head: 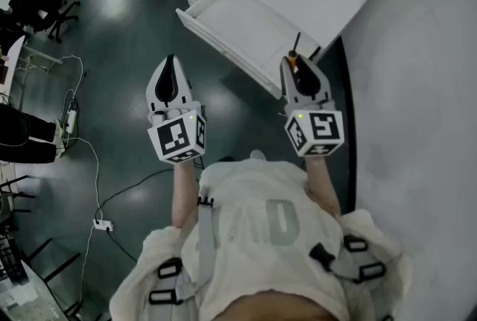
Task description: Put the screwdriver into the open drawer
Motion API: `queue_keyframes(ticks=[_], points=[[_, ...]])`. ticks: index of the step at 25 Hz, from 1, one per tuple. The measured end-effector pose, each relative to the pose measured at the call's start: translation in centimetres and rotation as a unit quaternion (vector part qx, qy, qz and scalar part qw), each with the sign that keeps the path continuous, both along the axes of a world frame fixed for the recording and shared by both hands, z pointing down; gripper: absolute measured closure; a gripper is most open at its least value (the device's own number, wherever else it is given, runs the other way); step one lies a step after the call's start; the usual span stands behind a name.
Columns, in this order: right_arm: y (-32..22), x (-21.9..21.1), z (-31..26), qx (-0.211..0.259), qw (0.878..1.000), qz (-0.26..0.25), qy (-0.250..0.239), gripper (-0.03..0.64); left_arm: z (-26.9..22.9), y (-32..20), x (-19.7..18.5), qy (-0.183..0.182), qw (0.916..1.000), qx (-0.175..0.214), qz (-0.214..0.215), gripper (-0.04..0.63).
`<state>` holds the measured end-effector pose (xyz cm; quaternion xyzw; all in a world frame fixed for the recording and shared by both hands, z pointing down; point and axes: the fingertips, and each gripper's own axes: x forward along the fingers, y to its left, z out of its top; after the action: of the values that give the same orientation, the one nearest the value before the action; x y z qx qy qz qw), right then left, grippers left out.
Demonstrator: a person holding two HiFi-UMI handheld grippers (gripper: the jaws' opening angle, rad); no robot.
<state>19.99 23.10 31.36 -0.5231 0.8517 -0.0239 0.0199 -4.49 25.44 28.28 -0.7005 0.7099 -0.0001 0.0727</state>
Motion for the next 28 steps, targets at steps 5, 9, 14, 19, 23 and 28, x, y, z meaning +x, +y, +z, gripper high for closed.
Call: queue_keyframes(ticks=[5,9,14,19,23,28], points=[[-0.1,0.3,0.4,-0.007,1.0,-0.008,0.001,0.529,0.5,0.2,0.3,0.005,0.9999,-0.008,-0.01,0.591],[0.0,0.5,0.8,-0.011,1.0,-0.022,0.01,0.529,0.8,0.4,0.8,0.006,0.9998,-0.012,-0.016,0.589],[-0.3,1.8,0.7,-0.023,0.999,-0.023,-0.013,0.529,1.0,0.0,1.9,0.003,0.9997,-0.019,-0.013,0.59],[-1.2,3.4,1.5,-0.042,0.999,-0.006,-0.026,0.529,1.4,0.1,2.9,0.006,0.9997,-0.022,-0.012,0.589],[-1.5,3.2,2.2,-0.046,0.999,-0.018,-0.011,0.529,2.4,-0.3,2.6,0.02,0.9992,-0.031,-0.016,0.59],[-3.9,1.9,2.0,-0.028,0.999,-0.031,0.008,0.529,3.1,-3.3,1.8,0.031,0.9992,-0.023,-0.01,0.589]])
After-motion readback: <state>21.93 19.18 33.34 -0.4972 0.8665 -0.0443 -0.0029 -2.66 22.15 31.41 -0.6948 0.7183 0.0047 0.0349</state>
